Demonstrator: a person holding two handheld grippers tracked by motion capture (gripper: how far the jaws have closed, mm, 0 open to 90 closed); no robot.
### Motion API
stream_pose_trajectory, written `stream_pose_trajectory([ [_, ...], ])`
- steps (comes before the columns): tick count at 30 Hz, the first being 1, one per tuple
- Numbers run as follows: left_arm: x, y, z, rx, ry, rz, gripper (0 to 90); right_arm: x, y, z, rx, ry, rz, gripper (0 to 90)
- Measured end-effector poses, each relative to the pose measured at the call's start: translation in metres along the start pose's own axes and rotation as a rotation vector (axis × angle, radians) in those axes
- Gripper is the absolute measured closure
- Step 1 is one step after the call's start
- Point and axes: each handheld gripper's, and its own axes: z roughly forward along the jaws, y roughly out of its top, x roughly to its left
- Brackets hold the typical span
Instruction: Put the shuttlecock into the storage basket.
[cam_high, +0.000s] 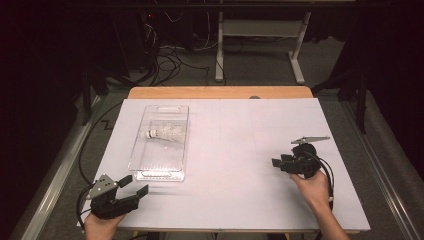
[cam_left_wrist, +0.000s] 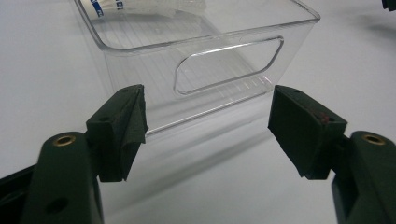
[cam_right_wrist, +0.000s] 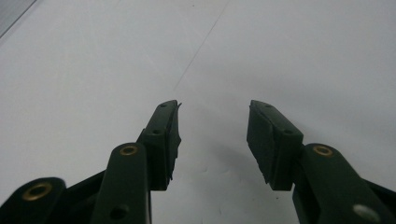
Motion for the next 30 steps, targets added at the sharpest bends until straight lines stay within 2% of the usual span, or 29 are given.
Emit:
stream_pose_trajectory([
  [9, 0.000, 0.000, 0.001, -0.001, 0.002, -0.002, 29.1, -0.002, -0.010, -0.001, 0.004, 0.005, 0.014, 54.0],
  [30, 0.000, 0.000, 0.000, -0.001, 0.002, -0.001, 29.1, -0.003, -0.030, -0.007, -0.004, -0.007, 0.009, 52.1],
])
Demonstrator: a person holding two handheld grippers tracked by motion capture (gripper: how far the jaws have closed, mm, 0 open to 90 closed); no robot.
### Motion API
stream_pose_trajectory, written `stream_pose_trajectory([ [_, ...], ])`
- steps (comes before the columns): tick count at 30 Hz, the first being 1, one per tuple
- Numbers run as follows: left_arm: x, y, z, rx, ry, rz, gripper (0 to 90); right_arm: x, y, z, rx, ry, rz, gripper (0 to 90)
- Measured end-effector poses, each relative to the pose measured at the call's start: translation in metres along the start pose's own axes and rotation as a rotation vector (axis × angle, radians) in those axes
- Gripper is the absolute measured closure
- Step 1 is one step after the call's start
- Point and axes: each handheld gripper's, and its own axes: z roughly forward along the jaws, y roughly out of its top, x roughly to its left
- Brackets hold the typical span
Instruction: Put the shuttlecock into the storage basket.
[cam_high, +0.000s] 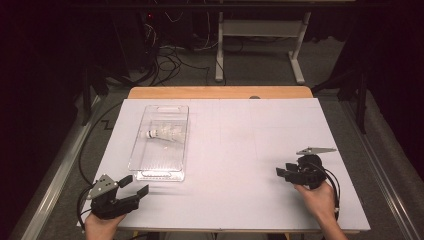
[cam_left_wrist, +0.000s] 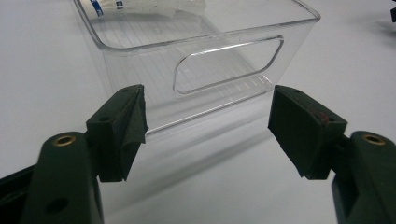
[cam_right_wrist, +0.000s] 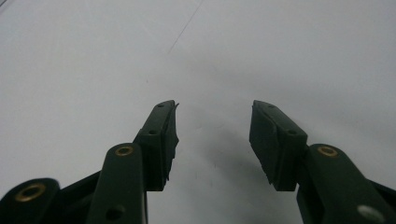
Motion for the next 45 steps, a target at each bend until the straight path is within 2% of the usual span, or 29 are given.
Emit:
stream_pose_trajectory([
  [28, 0.000, 0.000, -0.001, -0.001, -0.001, -0.001, 29.0, -0.002, -0.024, -0.015, -0.039, -0.023, -0.017, 47.4],
  [45, 0.000, 0.000, -0.001, -0.003, -0.001, -0.002, 29.0, -0.006, -0.038, -0.023, -0.067, -0.031, 0.000, 45.2],
])
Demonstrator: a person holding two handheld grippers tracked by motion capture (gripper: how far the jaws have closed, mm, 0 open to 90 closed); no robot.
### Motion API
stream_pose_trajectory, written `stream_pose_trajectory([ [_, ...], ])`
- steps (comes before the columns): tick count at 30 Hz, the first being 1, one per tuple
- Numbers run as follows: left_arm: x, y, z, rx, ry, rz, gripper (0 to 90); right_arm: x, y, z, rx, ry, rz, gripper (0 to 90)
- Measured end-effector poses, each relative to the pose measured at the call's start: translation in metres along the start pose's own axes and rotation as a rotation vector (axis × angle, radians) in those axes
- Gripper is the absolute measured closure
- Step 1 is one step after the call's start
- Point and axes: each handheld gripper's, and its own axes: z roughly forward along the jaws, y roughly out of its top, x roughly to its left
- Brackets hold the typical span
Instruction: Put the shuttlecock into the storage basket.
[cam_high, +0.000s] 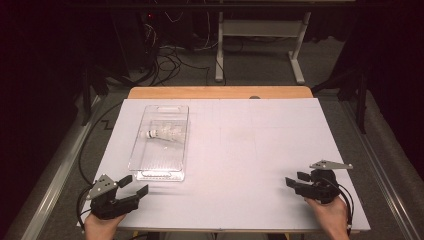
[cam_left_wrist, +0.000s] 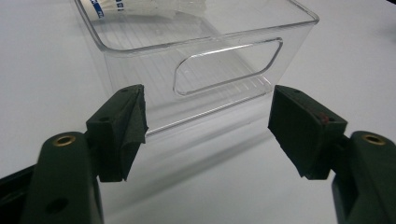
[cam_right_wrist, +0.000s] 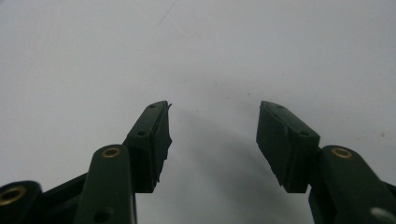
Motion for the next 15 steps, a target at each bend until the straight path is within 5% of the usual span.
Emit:
stream_pose_trajectory([
  [15, 0.000, 0.000, 0.000, -0.003, -0.003, -0.004, 29.1, -0.005, -0.012, -0.008, -0.043, -0.006, 0.023, 43.2],
])
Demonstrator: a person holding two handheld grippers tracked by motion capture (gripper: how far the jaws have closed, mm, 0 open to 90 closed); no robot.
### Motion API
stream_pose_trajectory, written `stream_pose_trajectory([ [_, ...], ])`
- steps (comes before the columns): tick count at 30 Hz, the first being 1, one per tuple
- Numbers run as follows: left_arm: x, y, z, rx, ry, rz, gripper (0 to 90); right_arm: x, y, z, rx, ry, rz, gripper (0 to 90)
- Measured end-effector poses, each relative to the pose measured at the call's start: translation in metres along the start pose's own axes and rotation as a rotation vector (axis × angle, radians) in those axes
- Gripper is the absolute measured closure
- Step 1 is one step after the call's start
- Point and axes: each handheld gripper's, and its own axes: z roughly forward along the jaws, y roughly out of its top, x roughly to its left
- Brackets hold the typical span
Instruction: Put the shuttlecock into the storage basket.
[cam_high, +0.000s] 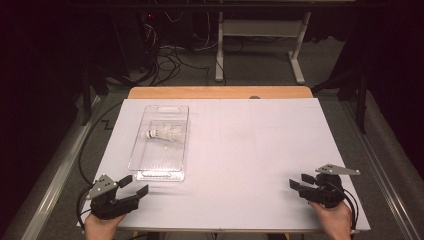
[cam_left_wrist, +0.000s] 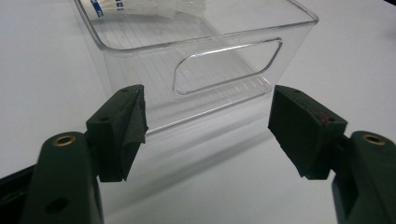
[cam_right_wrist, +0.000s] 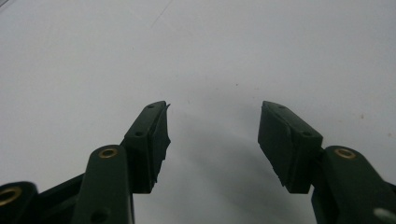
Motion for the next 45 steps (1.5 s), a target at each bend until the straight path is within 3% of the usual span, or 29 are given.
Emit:
stream_pose_trajectory([
  [20, 0.000, 0.000, 0.000, -0.002, 0.000, 0.000, 29.0, -0.003, -0.013, -0.010, -0.052, -0.012, -0.021, 42.0],
  [45, 0.000, -0.001, 0.002, 0.005, -0.005, -0.007, 29.0, -0.008, -0.027, -0.024, -0.130, -0.006, 0.015, 38.1],
])
